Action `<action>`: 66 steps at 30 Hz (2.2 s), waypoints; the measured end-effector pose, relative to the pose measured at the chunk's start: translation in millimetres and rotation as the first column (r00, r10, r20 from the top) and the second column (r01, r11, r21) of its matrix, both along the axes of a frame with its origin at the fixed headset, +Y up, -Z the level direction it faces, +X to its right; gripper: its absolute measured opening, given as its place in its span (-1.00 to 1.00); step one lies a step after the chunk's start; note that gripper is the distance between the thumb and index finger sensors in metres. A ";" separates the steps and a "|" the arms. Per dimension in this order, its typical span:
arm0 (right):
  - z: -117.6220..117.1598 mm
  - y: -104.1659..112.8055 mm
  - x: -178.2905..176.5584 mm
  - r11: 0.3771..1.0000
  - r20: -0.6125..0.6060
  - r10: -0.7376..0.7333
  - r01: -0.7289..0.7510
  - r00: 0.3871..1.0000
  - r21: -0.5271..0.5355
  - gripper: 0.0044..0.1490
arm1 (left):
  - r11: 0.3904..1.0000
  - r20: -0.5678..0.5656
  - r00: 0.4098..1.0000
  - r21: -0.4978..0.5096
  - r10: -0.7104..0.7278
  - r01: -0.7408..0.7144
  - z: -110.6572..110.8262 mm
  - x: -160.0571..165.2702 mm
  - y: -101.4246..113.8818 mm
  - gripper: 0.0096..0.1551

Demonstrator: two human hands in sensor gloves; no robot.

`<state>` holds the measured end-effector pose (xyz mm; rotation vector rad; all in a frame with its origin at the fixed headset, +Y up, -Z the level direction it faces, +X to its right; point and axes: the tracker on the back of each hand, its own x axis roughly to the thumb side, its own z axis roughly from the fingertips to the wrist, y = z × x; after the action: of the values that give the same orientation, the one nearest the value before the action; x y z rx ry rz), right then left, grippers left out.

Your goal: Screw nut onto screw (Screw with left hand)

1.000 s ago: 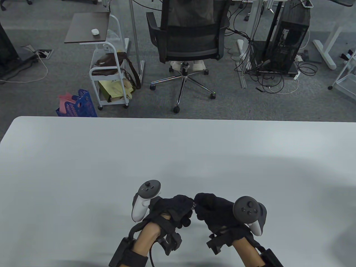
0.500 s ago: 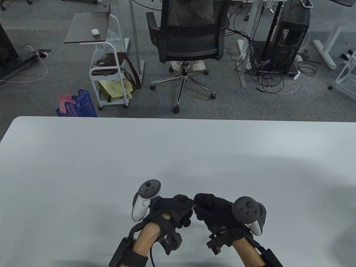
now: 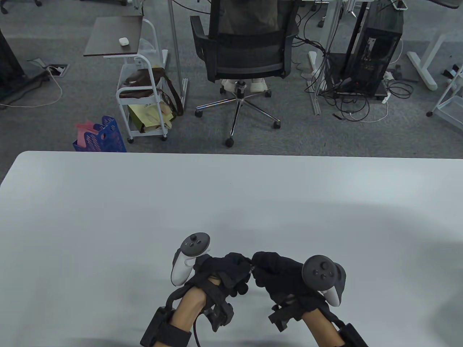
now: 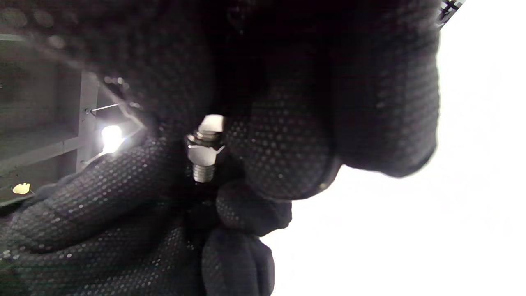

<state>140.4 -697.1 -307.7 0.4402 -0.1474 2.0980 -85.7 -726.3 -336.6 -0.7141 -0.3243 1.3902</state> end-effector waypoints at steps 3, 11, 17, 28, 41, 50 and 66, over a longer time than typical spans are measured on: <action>0.0 0.2 0.5 1.000 0.000 -0.004 0.004 1.000 0.001 -0.43 | 1.000 -0.074 0.997 0.013 -0.022 0.023 0.3 -2.1 -0.2 -0.28; 0.2 0.0 -0.3 1.000 -0.001 0.009 -0.009 1.000 0.007 -0.44 | 1.000 -0.005 1.000 0.007 -0.016 0.016 0.1 0.3 1.6 -0.39; -0.1 0.1 0.4 1.000 0.003 0.011 -0.011 1.000 0.010 -0.43 | 0.999 -0.052 0.998 0.016 -0.037 0.038 0.4 0.3 0.1 -0.32; -0.3 -0.4 0.5 1.000 0.002 0.008 -0.008 1.000 0.007 -0.43 | 0.999 -0.059 0.998 0.016 -0.039 0.040 0.6 -0.5 0.4 -0.35; -0.6 -0.1 1.6 1.000 0.003 -0.004 0.004 1.000 0.008 -0.43 | 0.999 -0.050 0.998 0.022 -0.031 0.032 1.8 2.2 2.8 -0.38; -0.6 0.3 1.6 1.000 0.004 -0.001 0.001 1.000 0.011 -0.43 | 0.999 -0.043 0.999 0.022 -0.029 0.030 2.5 2.5 2.0 -0.28; -0.5 -0.7 0.7 1.000 0.000 0.005 -0.005 1.000 0.009 -0.44 | 0.997 -0.037 0.998 0.047 -0.059 0.061 1.9 3.9 5.2 -0.38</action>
<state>141.1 -697.8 -308.2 0.4462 -0.1554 2.1032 -81.7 -721.1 -334.7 -0.6545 -0.3050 1.3321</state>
